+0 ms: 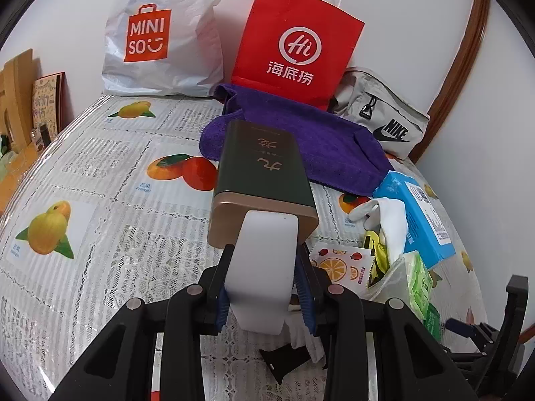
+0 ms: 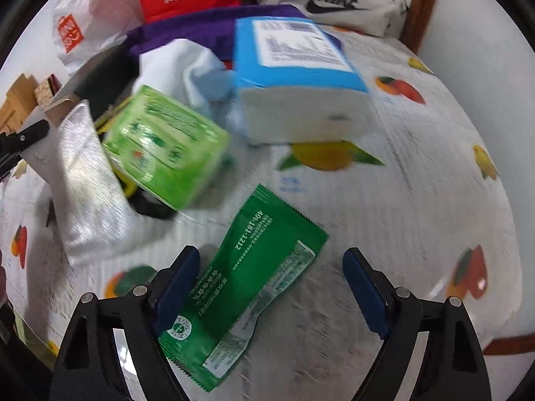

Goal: Organize soft objects
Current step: 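Grasp the white block with left tool while right tool grasps the green sachet, then place white block on purple towel with left tool while right tool drops sachet there, then grasp green tissue pack with right tool while left tool grasps the mesh bag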

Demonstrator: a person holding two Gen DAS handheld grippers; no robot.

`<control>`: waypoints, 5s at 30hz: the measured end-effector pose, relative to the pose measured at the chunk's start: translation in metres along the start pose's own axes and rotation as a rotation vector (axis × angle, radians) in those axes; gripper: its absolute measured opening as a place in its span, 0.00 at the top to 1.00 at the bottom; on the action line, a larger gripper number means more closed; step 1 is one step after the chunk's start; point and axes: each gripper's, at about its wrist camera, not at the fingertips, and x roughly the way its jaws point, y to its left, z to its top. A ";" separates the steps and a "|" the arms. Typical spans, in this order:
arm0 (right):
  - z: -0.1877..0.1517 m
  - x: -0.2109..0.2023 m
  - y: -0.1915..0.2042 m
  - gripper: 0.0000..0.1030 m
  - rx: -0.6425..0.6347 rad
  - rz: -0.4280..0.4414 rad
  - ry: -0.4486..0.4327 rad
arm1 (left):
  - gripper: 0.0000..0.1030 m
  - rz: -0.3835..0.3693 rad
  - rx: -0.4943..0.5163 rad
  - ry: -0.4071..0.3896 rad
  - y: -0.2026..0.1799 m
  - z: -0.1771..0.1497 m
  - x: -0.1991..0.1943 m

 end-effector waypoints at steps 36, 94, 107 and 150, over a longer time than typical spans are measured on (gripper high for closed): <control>0.017 -0.037 -0.054 0.78 -0.023 0.152 -0.193 | 0.71 0.076 -0.063 -0.020 -0.005 0.000 -0.049; 0.292 0.048 -0.006 0.77 -0.198 0.221 -0.222 | 0.71 0.128 -0.022 0.098 -0.025 0.200 0.126; 0.314 0.098 0.002 0.76 -0.250 0.211 -0.102 | 0.71 0.156 -0.024 0.204 -0.023 0.223 0.195; 0.203 -0.036 -0.025 0.25 -0.110 0.235 -0.174 | 0.35 0.152 0.013 0.051 -0.034 0.134 0.016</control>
